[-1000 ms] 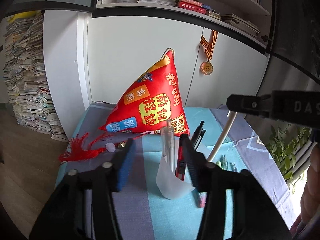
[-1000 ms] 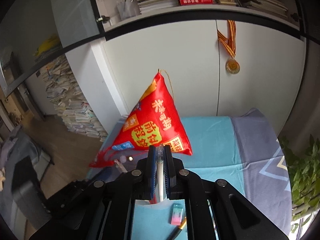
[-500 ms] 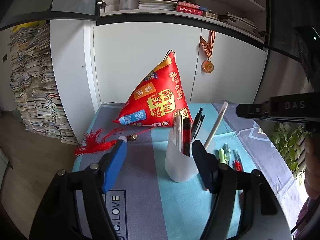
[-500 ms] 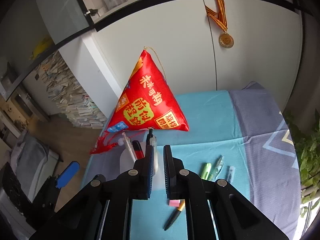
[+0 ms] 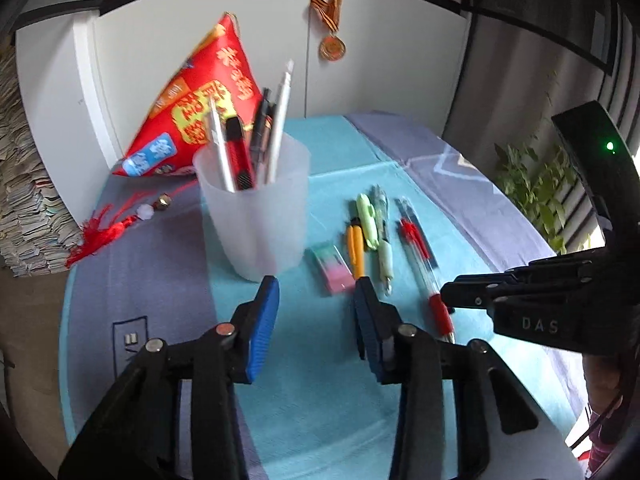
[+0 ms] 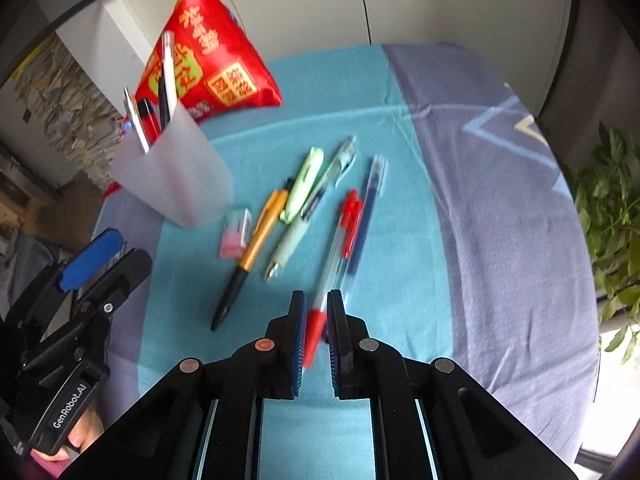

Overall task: Organize stationery
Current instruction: 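Grasp the orange pencil with the left gripper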

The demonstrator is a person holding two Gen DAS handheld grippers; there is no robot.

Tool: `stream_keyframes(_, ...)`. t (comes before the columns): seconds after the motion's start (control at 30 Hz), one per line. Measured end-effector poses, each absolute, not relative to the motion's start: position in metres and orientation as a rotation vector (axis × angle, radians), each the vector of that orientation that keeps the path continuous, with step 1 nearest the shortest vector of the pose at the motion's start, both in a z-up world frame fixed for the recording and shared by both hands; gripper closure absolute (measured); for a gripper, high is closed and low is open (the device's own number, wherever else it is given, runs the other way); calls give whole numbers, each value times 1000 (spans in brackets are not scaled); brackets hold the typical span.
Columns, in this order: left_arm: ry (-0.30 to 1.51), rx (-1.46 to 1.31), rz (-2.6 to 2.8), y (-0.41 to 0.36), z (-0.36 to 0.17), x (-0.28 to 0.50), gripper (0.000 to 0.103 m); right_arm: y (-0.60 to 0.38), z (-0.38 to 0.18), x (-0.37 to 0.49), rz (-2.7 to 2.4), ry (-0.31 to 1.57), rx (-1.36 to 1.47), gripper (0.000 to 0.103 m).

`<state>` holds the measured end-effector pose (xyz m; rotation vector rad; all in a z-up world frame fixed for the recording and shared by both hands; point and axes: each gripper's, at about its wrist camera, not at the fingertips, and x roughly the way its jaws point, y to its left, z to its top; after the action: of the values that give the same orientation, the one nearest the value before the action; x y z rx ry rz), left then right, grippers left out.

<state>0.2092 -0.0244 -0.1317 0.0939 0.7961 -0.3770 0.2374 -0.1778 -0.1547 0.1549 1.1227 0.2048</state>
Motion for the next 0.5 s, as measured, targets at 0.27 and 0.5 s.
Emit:
stream_keyframes(0.27,878,165,-408,-49,-159,213,67,-171,-164,222,227,1138,150,94)
stream_keyframes(0.5,932,139,-425,-52,-171,223,94,-161,-167,221,199,1128,106,94)
